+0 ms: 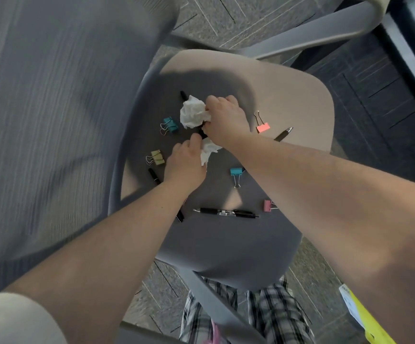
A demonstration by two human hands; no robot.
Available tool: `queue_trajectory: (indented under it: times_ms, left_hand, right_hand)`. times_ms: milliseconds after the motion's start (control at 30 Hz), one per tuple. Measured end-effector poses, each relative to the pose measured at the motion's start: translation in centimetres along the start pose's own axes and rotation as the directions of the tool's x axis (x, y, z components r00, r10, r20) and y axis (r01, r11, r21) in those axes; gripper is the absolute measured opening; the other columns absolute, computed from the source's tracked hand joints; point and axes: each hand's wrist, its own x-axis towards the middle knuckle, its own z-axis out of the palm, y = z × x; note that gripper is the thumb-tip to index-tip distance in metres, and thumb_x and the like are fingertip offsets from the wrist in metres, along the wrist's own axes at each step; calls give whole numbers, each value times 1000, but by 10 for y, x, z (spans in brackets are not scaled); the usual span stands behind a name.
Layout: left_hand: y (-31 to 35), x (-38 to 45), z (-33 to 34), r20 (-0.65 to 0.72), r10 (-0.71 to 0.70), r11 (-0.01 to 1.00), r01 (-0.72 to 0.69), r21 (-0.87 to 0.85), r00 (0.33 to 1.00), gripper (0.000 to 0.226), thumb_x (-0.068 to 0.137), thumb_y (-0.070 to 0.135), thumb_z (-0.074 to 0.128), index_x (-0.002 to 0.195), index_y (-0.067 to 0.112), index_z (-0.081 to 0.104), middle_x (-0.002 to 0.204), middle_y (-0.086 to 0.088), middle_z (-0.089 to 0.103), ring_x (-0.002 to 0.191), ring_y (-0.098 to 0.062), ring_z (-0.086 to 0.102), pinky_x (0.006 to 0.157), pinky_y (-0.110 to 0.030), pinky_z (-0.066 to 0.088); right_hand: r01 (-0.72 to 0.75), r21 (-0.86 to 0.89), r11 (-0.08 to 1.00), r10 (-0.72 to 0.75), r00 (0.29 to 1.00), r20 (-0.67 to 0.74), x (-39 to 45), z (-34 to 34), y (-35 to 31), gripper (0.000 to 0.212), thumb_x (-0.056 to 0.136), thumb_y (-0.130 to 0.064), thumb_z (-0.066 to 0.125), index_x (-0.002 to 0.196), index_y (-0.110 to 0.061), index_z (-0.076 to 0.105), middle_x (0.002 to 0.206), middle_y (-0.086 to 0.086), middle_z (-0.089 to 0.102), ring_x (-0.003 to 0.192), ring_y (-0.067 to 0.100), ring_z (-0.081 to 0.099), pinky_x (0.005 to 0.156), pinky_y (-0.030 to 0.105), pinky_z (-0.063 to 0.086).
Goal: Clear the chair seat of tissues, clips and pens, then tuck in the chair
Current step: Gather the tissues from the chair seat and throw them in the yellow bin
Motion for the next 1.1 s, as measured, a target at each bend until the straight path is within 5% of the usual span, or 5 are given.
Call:
queue_trajectory:
  times_ms: [300, 600, 733, 900, 1100]
  left_hand:
    - [41, -13, -15, -104, -6, 1000, 4, -21, 995, 21, 77, 11, 60, 97, 5, 62, 96, -17, 60, 94, -36, 51, 67, -40, 41]
    - [137, -54, 15, -20, 146, 984, -143, 110, 989, 7, 70, 9, 51, 66, 12, 47, 70, -8, 53, 76, -35, 55, 50, -28, 31]
    - [206, -90, 61, 36, 248, 930, -248, 271, 968, 17, 78, 9, 49, 91, 5, 60, 100, -13, 53, 98, -33, 48, 61, -36, 39]
    - [301, -142, 146, 251, 404, 799, -473, 371, 880, 22, 82, 19, 54, 99, 5, 55, 111, -13, 49, 109, -32, 44, 63, -36, 35]
    - [403, -218, 251, 504, 405, 681, -620, 390, 763, 27, 87, 27, 51, 110, 14, 51, 119, -6, 52, 118, -26, 43, 71, -35, 39]
  right_hand:
    - [-241, 235, 942, 298, 921, -249, -62, -35, 55, 19, 83, -14, 53, 100, -5, 56, 104, 13, 63, 105, 34, 50, 77, 37, 37]
    - [-453, 499, 739, 615, 756, -225, -181, -55, 134, 20, 81, -13, 51, 99, -8, 58, 99, 14, 65, 98, 34, 57, 78, 45, 52]
    - [-529, 555, 641, 713, 678, -177, -268, -48, 189, 8, 83, -13, 51, 88, -9, 56, 95, 12, 65, 91, 31, 59, 69, 39, 48]
    - [-660, 655, 368, 891, 453, -44, -400, -28, 272, 20, 84, -19, 53, 103, -14, 57, 102, 15, 62, 91, 34, 60, 66, 34, 43]
    - [-684, 720, 118, 983, 182, 13, -551, 9, 360, 18, 81, -19, 55, 97, -9, 55, 95, 19, 64, 94, 39, 57, 64, 36, 39]
